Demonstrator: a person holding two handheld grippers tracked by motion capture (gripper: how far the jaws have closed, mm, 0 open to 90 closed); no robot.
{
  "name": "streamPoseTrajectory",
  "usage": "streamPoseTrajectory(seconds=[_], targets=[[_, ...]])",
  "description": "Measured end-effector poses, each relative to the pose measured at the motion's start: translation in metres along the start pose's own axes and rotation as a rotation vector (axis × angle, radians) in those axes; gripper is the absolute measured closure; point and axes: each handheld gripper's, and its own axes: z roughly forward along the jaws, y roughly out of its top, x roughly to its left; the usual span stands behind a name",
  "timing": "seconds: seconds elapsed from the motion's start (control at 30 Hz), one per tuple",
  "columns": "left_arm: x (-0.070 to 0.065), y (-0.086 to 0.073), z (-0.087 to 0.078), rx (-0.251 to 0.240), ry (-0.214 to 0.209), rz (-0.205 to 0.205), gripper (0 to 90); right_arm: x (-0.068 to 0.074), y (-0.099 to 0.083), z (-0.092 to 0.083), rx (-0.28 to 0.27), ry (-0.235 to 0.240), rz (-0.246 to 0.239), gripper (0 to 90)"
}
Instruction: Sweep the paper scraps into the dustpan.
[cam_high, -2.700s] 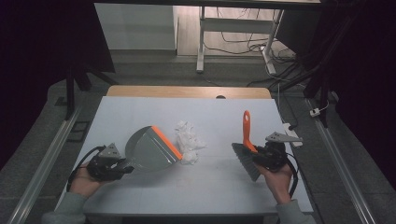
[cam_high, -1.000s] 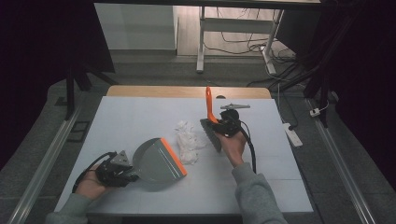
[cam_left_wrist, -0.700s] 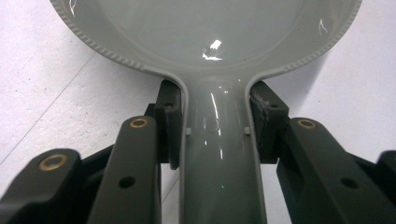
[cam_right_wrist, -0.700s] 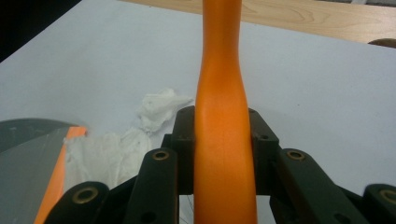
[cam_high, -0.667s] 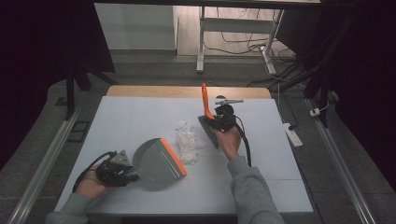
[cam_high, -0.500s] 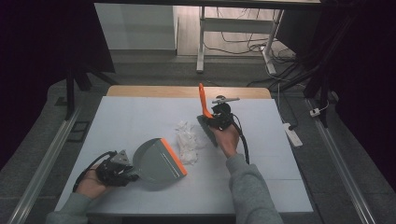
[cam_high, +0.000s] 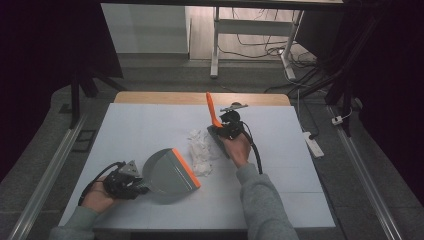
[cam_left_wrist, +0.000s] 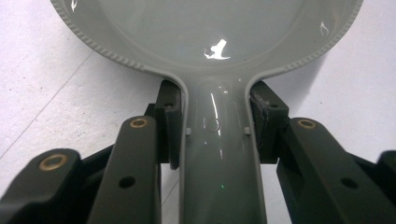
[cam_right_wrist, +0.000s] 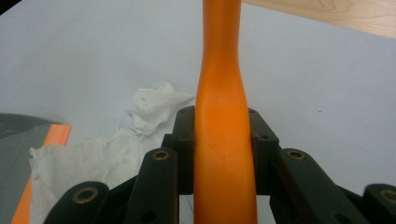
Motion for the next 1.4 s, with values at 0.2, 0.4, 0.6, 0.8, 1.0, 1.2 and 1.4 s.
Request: streamPoseTrajectory(seconds=[0.2, 0.4, 0.6, 0.8, 1.0, 1.2, 1.4], targets=[[0.000, 0.000, 0.000, 0.003, -0.003, 0.000, 61.9, 0.009, 0.000, 0.005, 0.013, 0.018, -0.022, 70.3], [0.000, 0.000, 0.000, 0.003, -0.006, -0.001, 61.9, 0.023, -0.001, 0.013, 0.032, 0.058, -0.040, 70.3], [0.000, 0.000, 0.000, 0.003, -0.008, -0.002, 61.9, 0.035, -0.002, 0.014, 0.042, 0.082, -0.061, 70.3], [0.000, 0.000, 0.000, 0.003, -0.008, -0.004, 61.9, 0.049, -0.005, 0.014, 0.043, 0.120, -0.074, 70.3], [0.000, 0.000, 0.000, 0.003, -0.007, -0.004, 61.9, 0.062, -0.008, 0.015, 0.041, 0.145, -0.096, 70.3], [0.000, 0.000, 0.001, 0.004, -0.006, -0.005, 61.9, 0.075, -0.010, 0.013, 0.038, 0.196, -0.107, 70.3], [0.000, 0.001, 0.001, 0.005, -0.007, -0.005, 61.9, 0.095, -0.012, 0.012, 0.041, 0.252, -0.143, 70.3]])
